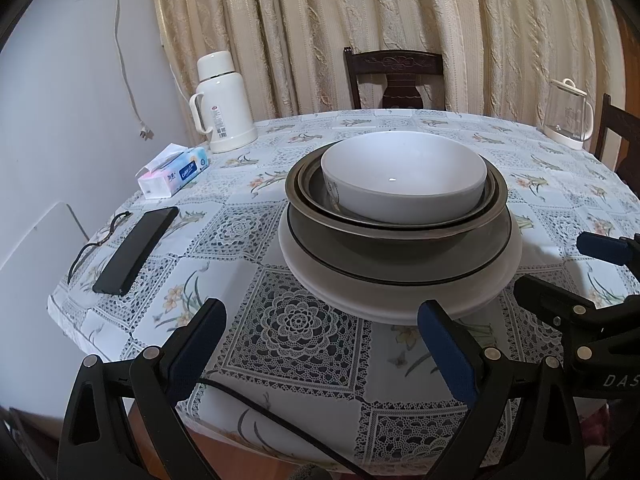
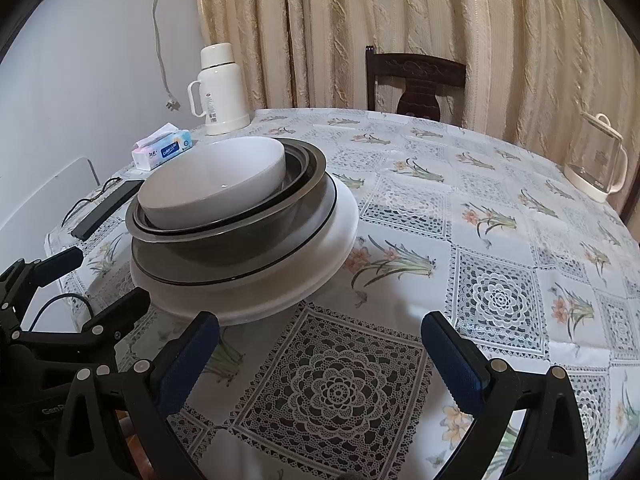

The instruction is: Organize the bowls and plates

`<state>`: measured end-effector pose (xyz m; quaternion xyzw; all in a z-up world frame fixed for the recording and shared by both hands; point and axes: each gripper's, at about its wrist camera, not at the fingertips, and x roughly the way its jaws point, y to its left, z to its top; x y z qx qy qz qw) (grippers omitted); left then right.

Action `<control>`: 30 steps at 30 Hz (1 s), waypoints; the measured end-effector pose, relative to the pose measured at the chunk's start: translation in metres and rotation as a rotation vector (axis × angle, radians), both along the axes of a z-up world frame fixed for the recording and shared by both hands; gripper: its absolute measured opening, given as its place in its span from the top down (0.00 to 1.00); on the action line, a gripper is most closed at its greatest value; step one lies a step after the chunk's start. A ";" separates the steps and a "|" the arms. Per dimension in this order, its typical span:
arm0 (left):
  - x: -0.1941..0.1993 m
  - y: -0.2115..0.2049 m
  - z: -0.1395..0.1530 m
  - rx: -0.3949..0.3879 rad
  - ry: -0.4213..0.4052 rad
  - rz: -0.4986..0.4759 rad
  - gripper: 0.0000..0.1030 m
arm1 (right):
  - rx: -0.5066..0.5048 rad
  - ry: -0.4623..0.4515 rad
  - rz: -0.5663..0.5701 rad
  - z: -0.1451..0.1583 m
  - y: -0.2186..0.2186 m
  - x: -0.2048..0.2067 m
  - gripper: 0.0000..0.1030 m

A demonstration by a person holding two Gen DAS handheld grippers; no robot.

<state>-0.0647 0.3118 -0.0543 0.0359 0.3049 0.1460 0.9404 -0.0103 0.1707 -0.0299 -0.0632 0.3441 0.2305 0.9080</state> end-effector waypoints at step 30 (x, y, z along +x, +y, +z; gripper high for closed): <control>0.000 0.002 0.000 -0.004 0.000 -0.001 0.05 | 0.010 0.033 0.000 -0.004 -0.003 0.005 0.00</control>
